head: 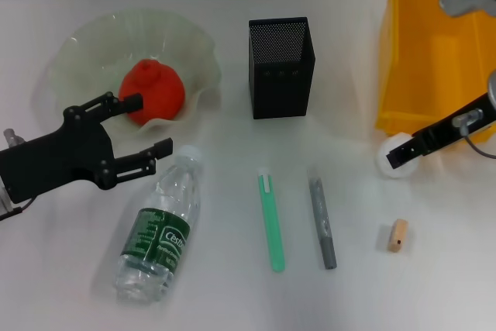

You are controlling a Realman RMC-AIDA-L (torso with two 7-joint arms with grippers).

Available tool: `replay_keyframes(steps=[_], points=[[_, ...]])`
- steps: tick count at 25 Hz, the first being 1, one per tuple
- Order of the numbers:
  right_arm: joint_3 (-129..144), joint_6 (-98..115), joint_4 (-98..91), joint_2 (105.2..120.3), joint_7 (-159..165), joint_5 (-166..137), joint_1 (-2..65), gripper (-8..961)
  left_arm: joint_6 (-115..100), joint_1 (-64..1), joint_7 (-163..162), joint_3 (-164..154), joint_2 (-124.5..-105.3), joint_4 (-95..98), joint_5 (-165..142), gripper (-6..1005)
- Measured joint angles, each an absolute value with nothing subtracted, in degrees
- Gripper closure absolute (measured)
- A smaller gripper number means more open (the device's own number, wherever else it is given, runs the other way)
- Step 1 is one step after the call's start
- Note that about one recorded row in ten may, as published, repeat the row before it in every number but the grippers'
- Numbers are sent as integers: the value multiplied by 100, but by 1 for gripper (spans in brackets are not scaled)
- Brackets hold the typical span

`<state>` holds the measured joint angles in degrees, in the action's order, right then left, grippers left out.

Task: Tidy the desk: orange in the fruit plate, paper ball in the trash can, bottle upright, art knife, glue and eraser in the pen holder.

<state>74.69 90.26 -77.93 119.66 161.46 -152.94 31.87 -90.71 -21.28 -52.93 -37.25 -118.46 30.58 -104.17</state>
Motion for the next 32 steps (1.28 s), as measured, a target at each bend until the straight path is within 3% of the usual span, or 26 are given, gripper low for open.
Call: replay_keyframes(steps=[23,30,32], points=[[7684,8557,-7055,11961,16171,-15197,3473,255,-9288,-2081,-5290,-4711,-11822,3133,-10653,161],[7537,9067,-8078,11932,16145,-14701,3228,470,-9328,-2067,-5295,-4711,-11822,3173,-10653,161],[7318,9299,-8673,11926,16139,-14640,3106,494,-9375,-2062,-5295,-4711,-11822,3175,-10656,161]])
